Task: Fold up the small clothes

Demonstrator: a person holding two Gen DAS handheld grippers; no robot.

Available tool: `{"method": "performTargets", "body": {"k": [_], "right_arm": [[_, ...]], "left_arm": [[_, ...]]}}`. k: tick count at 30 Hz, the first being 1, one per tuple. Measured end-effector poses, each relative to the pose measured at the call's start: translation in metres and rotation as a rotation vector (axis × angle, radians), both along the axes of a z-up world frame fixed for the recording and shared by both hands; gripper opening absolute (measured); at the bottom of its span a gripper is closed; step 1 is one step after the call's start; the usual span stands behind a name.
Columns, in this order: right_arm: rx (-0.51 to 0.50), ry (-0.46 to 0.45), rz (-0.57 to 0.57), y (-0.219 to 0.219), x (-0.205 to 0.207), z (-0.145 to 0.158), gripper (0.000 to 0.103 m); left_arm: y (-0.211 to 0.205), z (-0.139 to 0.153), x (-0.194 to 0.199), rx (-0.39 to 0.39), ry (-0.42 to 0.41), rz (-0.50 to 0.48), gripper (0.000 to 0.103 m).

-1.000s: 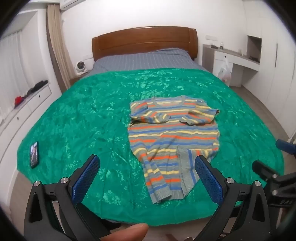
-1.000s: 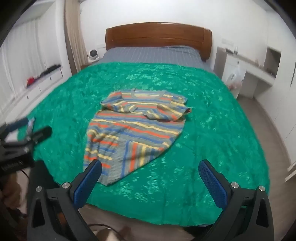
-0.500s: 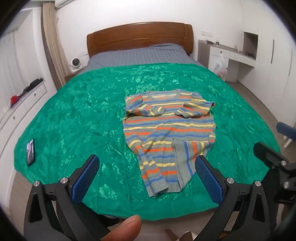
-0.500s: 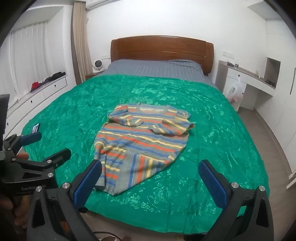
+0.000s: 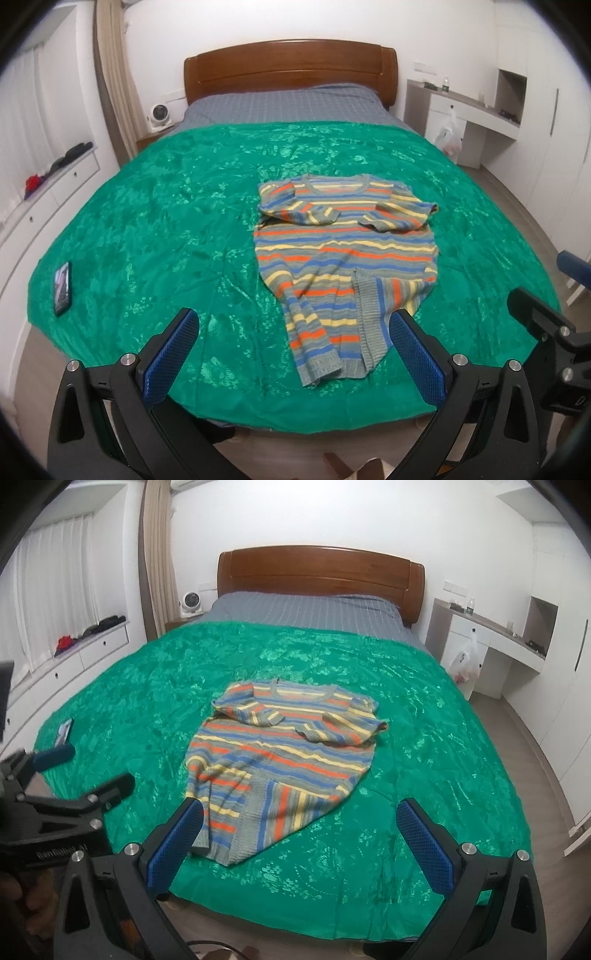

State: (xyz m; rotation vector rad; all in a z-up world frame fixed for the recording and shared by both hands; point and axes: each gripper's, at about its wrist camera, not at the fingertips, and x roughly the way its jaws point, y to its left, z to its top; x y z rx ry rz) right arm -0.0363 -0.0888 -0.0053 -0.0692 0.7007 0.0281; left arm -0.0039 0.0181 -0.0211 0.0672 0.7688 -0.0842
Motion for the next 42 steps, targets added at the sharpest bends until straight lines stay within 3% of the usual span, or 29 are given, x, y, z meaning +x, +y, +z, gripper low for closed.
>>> {"method": "performTargets", "body": {"k": [42], "right_arm": [[0.01, 0.058, 0.012, 0.006, 0.001, -0.01, 0.103]], "left_arm": [[0.0, -0.003, -0.003, 0.039, 0.012, -0.001, 0.103]]}}
